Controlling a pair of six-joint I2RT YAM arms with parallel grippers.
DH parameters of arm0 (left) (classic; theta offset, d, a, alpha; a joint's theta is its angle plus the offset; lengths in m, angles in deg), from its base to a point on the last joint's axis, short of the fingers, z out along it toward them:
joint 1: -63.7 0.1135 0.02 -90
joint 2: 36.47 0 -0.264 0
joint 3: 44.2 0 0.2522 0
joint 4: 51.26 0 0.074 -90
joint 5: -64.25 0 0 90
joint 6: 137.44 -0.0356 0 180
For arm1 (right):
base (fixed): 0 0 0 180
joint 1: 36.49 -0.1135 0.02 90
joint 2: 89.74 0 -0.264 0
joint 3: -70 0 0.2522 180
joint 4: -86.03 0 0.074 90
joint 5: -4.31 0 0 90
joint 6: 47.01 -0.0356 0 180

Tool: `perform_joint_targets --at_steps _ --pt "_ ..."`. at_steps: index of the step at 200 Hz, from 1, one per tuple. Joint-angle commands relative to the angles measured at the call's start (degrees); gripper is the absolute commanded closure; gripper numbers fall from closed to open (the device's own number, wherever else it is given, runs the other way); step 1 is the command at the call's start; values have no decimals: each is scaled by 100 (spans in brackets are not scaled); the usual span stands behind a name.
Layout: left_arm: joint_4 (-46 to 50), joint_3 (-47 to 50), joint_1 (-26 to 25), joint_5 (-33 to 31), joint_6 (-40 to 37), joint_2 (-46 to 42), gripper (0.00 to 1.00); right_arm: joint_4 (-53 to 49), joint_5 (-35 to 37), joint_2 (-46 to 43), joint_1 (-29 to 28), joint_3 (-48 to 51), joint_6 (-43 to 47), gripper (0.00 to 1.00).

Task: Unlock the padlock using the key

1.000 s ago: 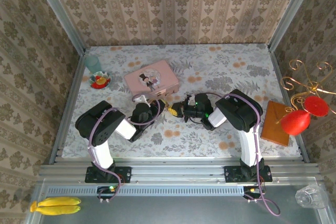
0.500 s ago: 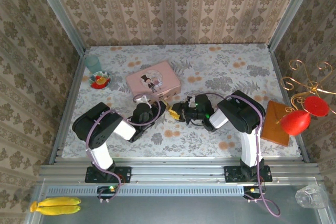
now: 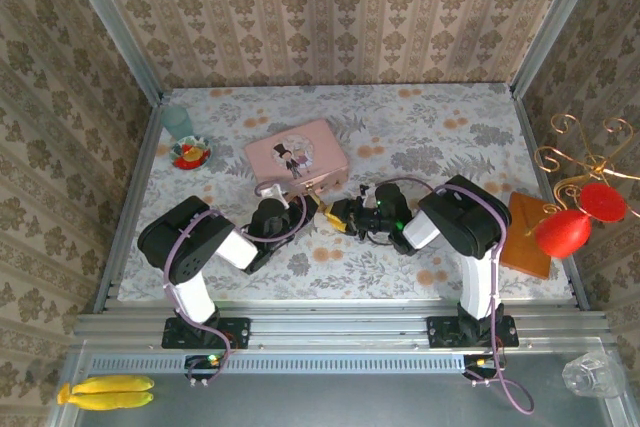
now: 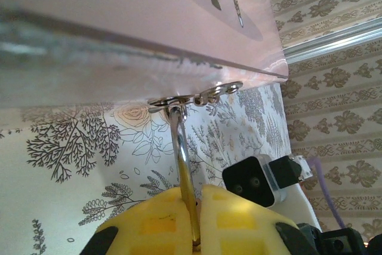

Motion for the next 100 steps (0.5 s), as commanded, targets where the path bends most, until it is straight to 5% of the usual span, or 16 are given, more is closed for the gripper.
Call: perform_joint_targets --at_steps 1,54,100 --pt "-41 123 -3 372 307 -120 100 -661 174 -429 -2 50 644 68" --pt "-170 181 24 403 332 -78 100 -3421 797 -1489 -2 -267 2687 65" --pt "-339 212 23 413 418 19 100 -4448 1193 -1836 -157 -532 3737 66"
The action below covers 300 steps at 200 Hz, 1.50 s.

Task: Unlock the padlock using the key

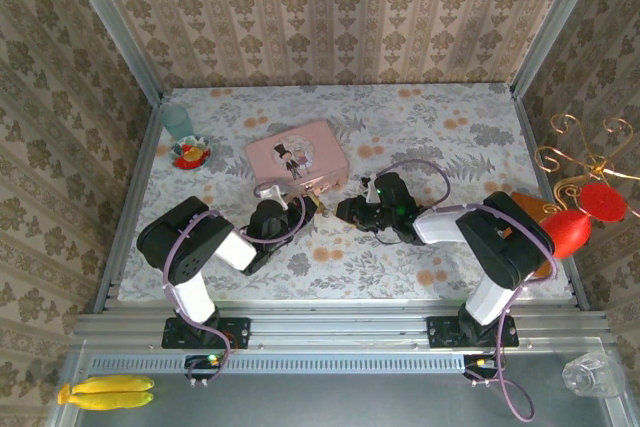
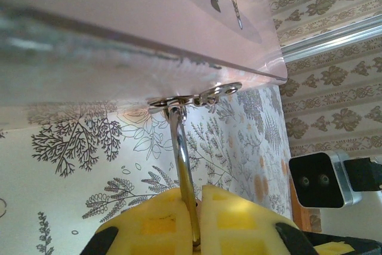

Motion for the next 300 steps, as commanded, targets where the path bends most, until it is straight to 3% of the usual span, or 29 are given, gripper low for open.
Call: perform_joint_targets --at_steps 1,46,82,145,263,280,300 --pt "-228 115 12 361 427 45 100 -1038 463 -220 -130 -204 986 66" --pt "-160 118 -1 366 428 -24 100 -2148 1510 -437 -726 -673 2295 67" --pt "-83 71 -43 379 442 -47 100 -2030 1706 -276 -953 -819 2634 69" --pt "-26 -8 -124 418 504 -60 100 -2493 2831 -29 -1432 -1368 3867 69" --pt "-68 -34 -168 368 533 -91 100 -2707 3919 719 -1636 -2064 4243 68" --pt "-61 -58 -168 392 543 -69 100 -2673 3942 754 -1640 -2095 4242 70" --pt "-61 -78 -177 396 542 -60 100 -2660 4025 831 -1653 -2162 4217 81"
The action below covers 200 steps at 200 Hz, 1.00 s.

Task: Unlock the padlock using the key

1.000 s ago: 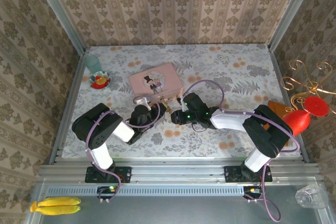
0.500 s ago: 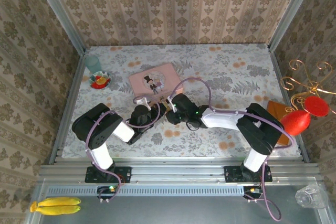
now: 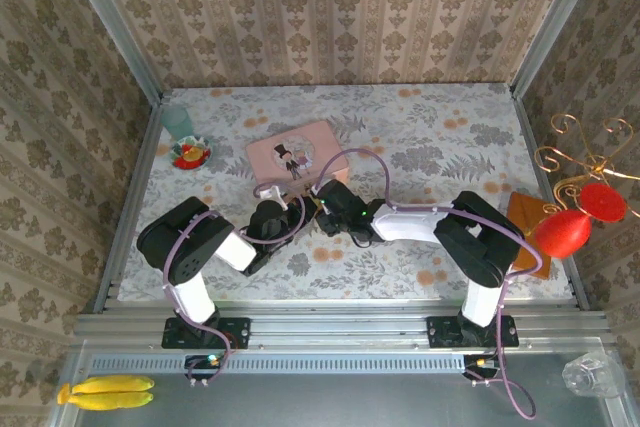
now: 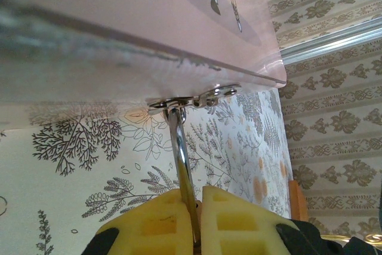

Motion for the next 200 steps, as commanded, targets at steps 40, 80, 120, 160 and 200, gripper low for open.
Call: perform_joint_targets --at_steps 40,80,120,160,200 --pt "-7 -96 -162 429 501 -27 100 -42 409 206 -42 -276 -68 92" --pt "-8 -45 -135 403 515 -21 100 172 318 81 -42 -90 -249 100" --pt "-100 5 -92 411 519 52 100 371 -343 184 -16 -29 -966 100" --pt "-268 166 -12 410 556 128 100 1489 -1915 139 453 548 -2148 100" --pt "-297 179 25 429 525 190 100 2123 -2868 228 763 753 -3004 100"
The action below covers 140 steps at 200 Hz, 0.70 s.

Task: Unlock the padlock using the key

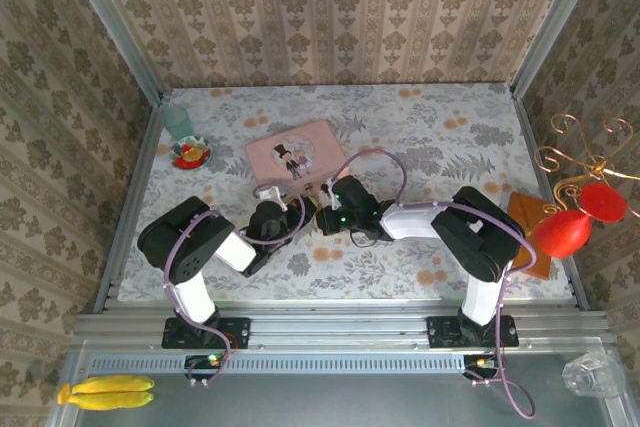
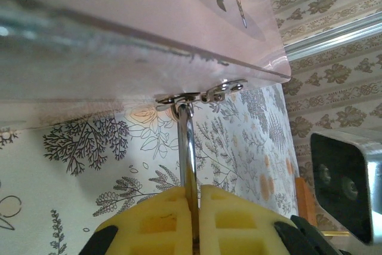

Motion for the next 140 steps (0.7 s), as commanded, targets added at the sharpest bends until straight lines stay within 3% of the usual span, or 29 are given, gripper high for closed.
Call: perform_joint_targets --at_steps 1,59,107,140 --pt "-207 128 2 449 704 140 100 719 -706 127 176 127 -975 100" --pt "-183 193 77 480 698 96 100 856 -775 143 227 234 -1086 100" --pt "-141 286 130 511 623 -6 73 715 -621 135 236 302 -1029 100" --pt "91 424 215 425 568 -196 64 698 -567 108 231 363 -1025 100"
